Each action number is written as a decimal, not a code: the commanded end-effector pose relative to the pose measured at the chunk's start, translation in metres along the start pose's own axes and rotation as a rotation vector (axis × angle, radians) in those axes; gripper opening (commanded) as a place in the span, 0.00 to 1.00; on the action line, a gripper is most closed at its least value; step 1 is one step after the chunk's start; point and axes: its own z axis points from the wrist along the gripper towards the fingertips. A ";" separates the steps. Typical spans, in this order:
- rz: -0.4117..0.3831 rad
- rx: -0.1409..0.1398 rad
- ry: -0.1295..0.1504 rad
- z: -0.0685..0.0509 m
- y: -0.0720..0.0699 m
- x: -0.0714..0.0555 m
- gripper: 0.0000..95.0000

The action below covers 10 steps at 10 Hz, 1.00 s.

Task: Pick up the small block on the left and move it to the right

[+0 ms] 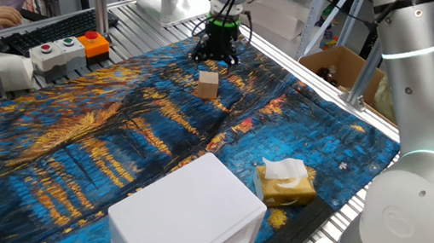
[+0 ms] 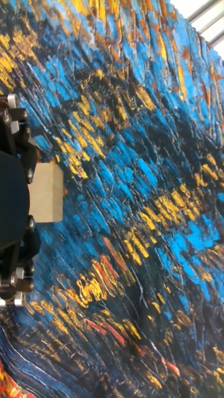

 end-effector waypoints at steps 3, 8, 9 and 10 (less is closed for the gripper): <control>0.005 -0.008 -0.012 0.005 0.001 0.001 1.00; -0.007 -0.013 -0.019 0.020 0.001 0.002 0.80; -0.008 -0.013 -0.020 0.022 0.001 0.002 0.80; -0.010 -0.016 -0.019 0.024 0.001 0.002 0.80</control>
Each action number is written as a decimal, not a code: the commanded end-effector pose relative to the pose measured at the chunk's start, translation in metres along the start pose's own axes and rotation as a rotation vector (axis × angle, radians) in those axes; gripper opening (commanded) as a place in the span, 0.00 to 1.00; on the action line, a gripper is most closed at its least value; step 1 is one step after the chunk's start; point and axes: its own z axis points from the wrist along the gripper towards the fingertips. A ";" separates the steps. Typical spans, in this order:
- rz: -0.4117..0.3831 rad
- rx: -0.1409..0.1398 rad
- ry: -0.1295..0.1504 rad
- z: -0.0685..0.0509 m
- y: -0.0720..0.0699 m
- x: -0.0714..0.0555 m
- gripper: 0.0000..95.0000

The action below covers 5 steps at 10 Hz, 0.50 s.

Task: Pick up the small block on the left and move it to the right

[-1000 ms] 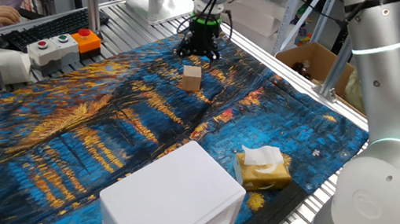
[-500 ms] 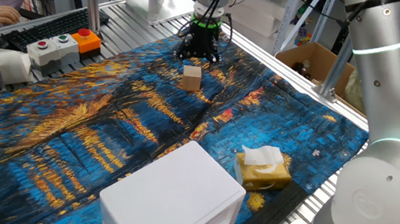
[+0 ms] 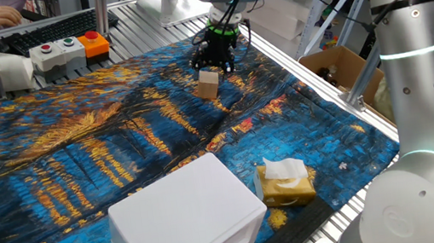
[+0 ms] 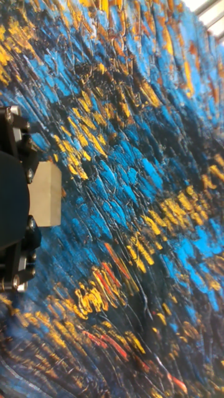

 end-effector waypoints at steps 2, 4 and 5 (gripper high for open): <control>-0.005 -0.006 -0.001 0.004 0.000 0.000 1.00; -0.005 -0.009 0.001 0.008 0.000 0.000 1.00; -0.004 -0.013 0.003 0.012 -0.001 0.000 1.00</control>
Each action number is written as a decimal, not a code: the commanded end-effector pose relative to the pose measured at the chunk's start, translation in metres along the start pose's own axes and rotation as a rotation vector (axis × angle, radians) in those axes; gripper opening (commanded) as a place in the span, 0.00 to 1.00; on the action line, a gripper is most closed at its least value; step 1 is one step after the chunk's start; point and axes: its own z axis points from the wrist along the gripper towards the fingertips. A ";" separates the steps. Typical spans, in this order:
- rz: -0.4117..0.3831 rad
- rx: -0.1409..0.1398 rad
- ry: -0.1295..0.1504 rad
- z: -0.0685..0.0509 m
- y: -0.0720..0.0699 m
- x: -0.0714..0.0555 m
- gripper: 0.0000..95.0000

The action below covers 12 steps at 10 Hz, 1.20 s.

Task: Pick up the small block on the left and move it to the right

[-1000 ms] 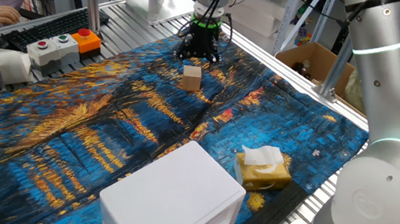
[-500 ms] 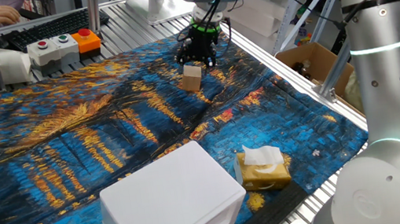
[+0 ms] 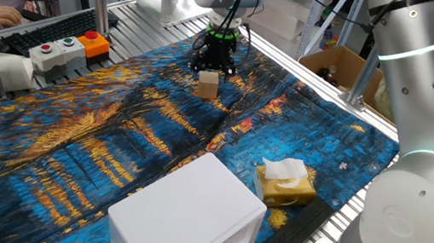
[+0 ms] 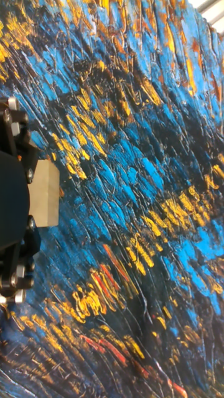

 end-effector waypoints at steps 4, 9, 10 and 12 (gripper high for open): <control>-0.001 -0.008 0.002 0.012 -0.002 -0.001 1.00; 0.003 -0.019 -0.004 0.023 -0.004 -0.001 0.80; 0.004 -0.023 -0.002 0.023 -0.004 -0.001 0.80; -0.007 -0.026 0.000 0.023 -0.004 -0.001 0.40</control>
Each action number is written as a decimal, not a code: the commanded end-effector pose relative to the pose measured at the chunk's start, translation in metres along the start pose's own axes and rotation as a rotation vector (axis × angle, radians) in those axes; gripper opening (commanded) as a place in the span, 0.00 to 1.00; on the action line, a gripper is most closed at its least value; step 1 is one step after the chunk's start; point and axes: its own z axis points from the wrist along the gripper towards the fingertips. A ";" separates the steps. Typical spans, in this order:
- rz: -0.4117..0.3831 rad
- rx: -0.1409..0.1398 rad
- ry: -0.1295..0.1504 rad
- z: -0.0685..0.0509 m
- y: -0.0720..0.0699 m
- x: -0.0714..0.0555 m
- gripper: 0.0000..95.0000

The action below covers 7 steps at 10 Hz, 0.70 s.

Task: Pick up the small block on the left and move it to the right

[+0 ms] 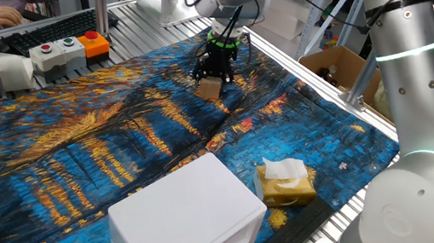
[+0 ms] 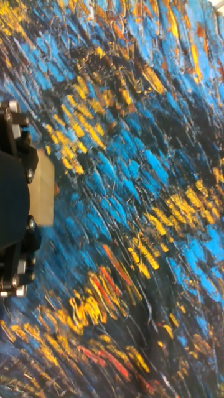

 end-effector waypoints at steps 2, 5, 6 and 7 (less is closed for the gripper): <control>-0.025 0.005 0.000 0.000 0.000 0.000 0.00; -0.011 -0.002 0.025 -0.007 0.002 0.000 0.00; -0.005 -0.010 0.030 -0.007 0.002 0.000 0.00; -0.001 -0.014 0.033 -0.007 0.002 0.000 0.00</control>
